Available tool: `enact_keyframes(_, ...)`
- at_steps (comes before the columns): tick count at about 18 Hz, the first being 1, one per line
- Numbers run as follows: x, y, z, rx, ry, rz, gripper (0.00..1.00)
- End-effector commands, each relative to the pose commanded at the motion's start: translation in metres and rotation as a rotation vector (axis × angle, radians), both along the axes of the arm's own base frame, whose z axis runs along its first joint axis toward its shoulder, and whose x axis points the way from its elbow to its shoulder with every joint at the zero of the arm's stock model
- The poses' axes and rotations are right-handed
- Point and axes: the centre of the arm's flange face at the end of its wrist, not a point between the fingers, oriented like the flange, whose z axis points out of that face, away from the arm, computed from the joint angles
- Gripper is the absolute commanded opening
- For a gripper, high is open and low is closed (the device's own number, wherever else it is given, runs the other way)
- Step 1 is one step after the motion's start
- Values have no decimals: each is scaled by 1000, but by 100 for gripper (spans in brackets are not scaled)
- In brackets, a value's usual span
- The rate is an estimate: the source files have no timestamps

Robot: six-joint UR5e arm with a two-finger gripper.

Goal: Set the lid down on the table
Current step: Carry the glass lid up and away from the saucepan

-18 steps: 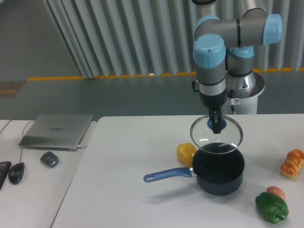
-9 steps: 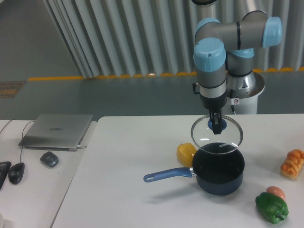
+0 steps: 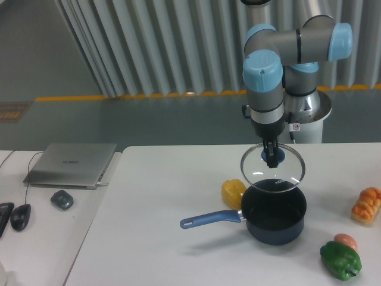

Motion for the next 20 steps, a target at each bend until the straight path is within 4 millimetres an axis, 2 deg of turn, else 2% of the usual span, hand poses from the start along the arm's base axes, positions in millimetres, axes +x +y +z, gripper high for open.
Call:
enact_keyframes(6, -10, -7, -6, -31, 13, -65, 33)
enact_keyframes(11, -25, -25, -5, -29, 0, -102, 33)
enact_keyframes(15, -29, -30, -8, -35, -7, -122, 33)
enact_keyframes(20, -38, -48, -14, -63, 3, -173, 33)
